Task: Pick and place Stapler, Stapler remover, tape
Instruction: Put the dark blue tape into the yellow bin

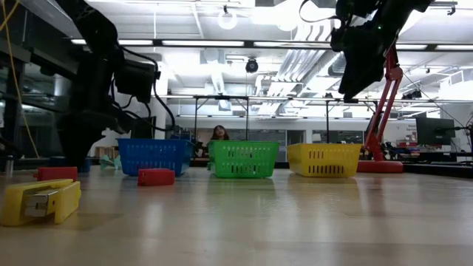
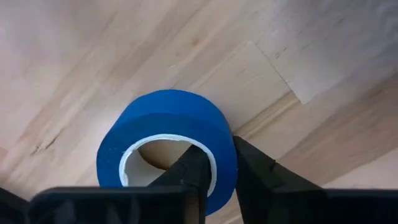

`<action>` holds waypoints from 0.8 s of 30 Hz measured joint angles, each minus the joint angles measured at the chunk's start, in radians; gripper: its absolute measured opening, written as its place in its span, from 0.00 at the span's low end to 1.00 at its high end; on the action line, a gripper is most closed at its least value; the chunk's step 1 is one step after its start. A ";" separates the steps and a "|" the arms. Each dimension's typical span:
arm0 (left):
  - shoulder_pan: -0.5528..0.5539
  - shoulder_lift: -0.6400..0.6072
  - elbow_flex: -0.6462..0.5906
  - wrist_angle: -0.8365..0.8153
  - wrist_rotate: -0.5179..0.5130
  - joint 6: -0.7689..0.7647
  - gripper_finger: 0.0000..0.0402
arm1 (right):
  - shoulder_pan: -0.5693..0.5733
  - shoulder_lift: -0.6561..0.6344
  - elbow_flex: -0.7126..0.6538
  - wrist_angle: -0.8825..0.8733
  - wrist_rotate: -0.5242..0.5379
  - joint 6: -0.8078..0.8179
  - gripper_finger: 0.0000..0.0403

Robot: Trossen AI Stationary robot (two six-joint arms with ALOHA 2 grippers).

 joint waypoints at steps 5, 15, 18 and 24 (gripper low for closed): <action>-0.001 -0.027 0.059 -0.009 -0.018 0.076 0.09 | 0.000 0.000 0.000 0.000 -0.002 -0.029 0.64; -0.001 -0.147 0.233 -0.066 -0.056 0.190 0.13 | 0.000 0.000 0.000 0.058 -0.035 -0.050 0.64; -0.001 -0.174 0.301 -0.062 -0.056 0.271 0.13 | 0.000 0.000 0.000 0.102 -0.051 -0.054 0.64; 0.000 -0.193 0.412 0.205 0.050 0.460 0.13 | 0.002 0.000 0.000 0.239 -0.065 -0.076 0.64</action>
